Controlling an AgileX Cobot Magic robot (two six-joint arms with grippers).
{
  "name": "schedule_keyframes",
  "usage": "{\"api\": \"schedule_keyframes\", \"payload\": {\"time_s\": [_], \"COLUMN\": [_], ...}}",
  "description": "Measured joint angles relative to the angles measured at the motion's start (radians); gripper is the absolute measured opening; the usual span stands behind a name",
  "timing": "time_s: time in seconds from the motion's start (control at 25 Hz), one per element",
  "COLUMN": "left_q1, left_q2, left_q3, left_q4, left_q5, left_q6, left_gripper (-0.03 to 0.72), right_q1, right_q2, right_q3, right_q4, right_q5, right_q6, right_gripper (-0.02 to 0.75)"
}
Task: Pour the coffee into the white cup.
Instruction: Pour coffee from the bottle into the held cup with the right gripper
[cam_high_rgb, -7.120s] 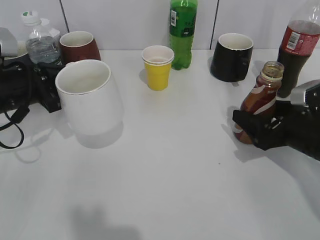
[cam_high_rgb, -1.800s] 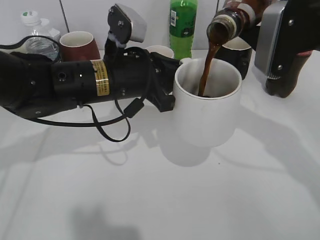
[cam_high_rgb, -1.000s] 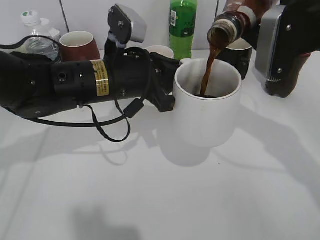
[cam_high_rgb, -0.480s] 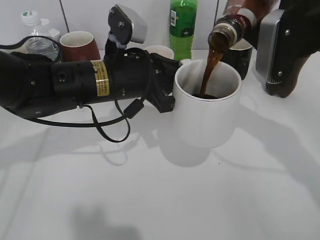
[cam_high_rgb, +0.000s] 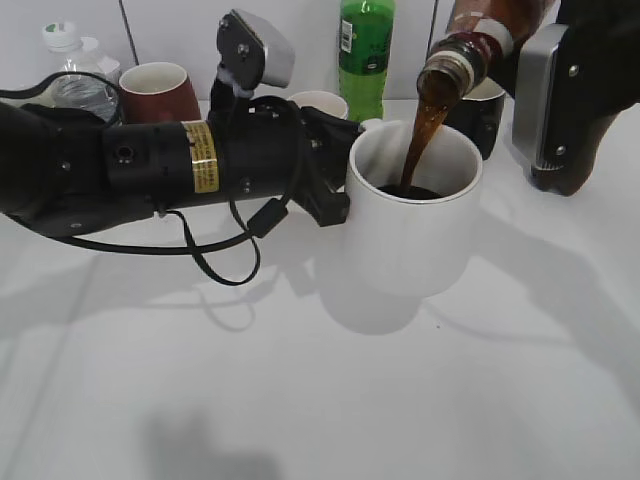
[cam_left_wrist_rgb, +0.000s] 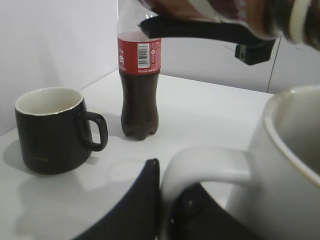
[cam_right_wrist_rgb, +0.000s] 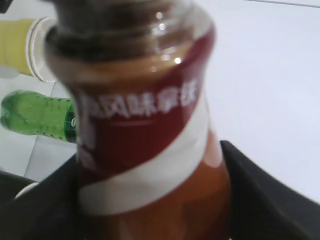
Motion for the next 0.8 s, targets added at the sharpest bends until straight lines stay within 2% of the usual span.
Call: {"api": "schedule_keyframes", "payload": {"time_s": [0.32, 0.56, 0.8], "left_q1": [0.0, 0.006, 0.017], "left_q2": [0.0, 0.0, 0.0], "left_q3": [0.0, 0.0, 0.0], "left_q4": [0.0, -0.018, -0.081], "left_q5": [0.001, -0.002, -0.011], "left_q6": [0.001, 0.029, 0.03], "left_gripper": [0.041, 0.041, 0.041], "right_q1": [0.0, 0.0, 0.0], "right_q2": [0.0, 0.0, 0.0], "right_q3": [0.0, 0.0, 0.0], "right_q4": [0.0, -0.018, -0.019], "right_q5": [0.0, -0.053, -0.085], "right_q6": [0.044, 0.259, 0.578], "right_gripper": [0.534, 0.534, 0.534]}}
